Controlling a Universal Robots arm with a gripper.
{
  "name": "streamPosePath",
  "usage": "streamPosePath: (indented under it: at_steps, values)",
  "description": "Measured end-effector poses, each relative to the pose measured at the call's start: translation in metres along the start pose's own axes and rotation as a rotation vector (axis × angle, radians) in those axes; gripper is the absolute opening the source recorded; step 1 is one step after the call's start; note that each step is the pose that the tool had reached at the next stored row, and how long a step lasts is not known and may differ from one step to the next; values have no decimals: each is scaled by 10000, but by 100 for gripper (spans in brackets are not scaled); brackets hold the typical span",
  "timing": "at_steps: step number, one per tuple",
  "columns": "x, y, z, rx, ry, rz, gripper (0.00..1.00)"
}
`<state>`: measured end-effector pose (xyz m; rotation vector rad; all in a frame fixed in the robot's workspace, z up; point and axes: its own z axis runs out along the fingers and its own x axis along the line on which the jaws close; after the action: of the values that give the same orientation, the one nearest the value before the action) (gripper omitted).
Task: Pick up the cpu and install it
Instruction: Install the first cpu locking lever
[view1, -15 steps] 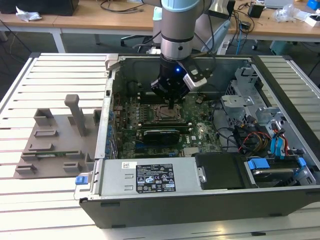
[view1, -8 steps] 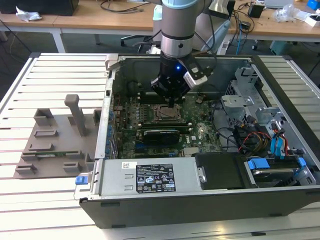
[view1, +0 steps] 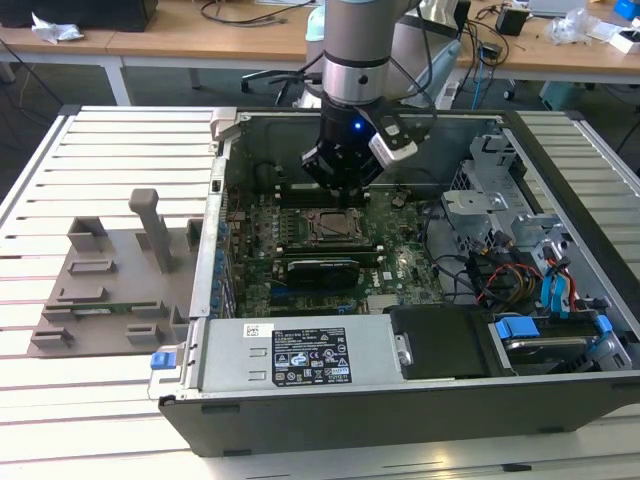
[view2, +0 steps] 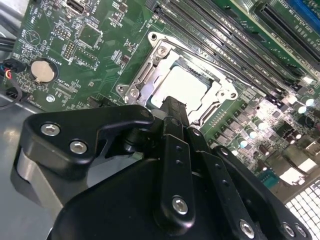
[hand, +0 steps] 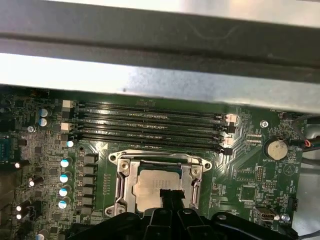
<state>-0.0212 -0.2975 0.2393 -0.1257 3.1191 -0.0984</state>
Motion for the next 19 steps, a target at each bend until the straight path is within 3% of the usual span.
streamPosePath:
  at_steps: [12,19]
  values:
    - [-2,-8,-129,1,0,0,11]
    - [-5,-21,-335,2,0,0,11]
